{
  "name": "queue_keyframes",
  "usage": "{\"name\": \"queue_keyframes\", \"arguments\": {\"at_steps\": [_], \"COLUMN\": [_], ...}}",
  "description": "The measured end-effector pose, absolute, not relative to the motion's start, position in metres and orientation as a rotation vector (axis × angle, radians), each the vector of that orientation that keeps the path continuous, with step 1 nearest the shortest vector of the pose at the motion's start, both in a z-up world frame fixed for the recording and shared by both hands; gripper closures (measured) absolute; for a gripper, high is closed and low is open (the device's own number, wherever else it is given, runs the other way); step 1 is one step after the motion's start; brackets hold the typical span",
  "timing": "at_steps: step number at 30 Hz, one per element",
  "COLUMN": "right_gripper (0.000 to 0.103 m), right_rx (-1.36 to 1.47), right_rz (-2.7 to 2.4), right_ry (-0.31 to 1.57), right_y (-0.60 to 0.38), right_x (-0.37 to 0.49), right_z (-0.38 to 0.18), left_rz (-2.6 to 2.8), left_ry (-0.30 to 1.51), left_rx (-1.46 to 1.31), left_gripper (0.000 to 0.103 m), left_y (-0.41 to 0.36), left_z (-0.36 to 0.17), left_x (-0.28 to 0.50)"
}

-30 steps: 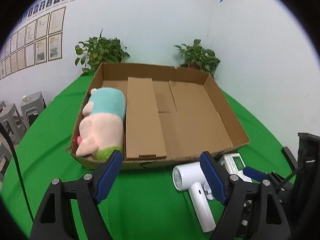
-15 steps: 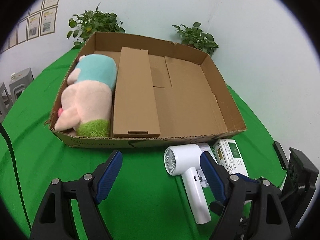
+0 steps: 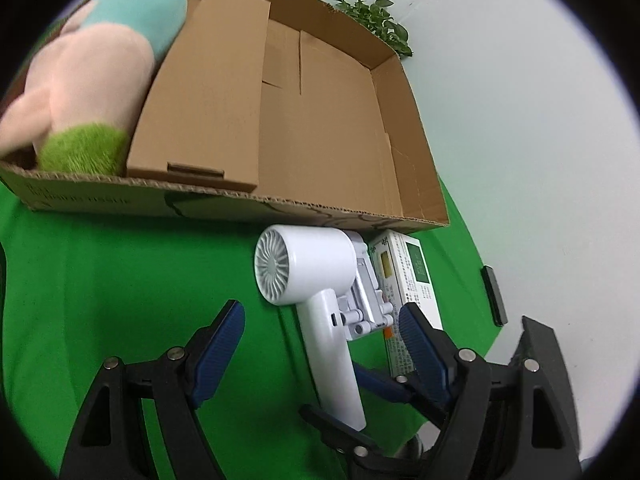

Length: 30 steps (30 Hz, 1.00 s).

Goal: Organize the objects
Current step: 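Withdraw the left tool and reach for the white hair dryer, then grasp the white hair dryer by its handle with the left tool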

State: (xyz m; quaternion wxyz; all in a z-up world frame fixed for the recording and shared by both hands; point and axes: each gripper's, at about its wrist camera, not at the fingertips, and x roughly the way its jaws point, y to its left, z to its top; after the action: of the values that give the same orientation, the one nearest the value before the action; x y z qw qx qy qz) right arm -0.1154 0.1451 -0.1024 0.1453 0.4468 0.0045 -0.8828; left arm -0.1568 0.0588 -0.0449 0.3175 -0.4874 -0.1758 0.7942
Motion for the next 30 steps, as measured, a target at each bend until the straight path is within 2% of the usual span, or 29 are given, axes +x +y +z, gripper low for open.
{"name": "queue_keyframes", "arguments": {"at_steps": [2,6,13,19,26,30], "right_gripper": [0.064,0.066,0.072,0.074,0.074,0.073], "right_rx": [1.328,1.334,1.363,1.388,1.374,1.356], "right_rz": [-2.527,-2.528,-2.448,-2.385,-2.407,-2.443], "right_ry": [0.032,0.079,-0.09,-0.189,-0.101,-0.026], "right_y": [0.14,0.132,0.134,0.131,0.112,0.099], "right_x": [-0.118,-0.118,-0.108,-0.114,-0.117,-0.116], "right_z": [-0.109,-0.108,-0.104,-0.101,-0.094,-0.09], "left_rz": [2.062,2.023,1.956,1.928,1.975,1.996], "left_ry": [-0.489,-0.54,-0.545,-0.583,-0.641,-0.614], "left_rx": [-1.289,-1.302,-1.349,-1.393,-1.429,-1.414], "left_gripper": [0.025,0.025,0.025,0.042,0.07,0.071], "left_y": [0.058,0.054,0.056,0.064,0.055,0.056], "left_z": [-0.05,-0.056,-0.069,-0.086,-0.094,-0.089], "left_x": [-0.154,-0.152,-0.127,-0.115,-0.112,-0.105]}}
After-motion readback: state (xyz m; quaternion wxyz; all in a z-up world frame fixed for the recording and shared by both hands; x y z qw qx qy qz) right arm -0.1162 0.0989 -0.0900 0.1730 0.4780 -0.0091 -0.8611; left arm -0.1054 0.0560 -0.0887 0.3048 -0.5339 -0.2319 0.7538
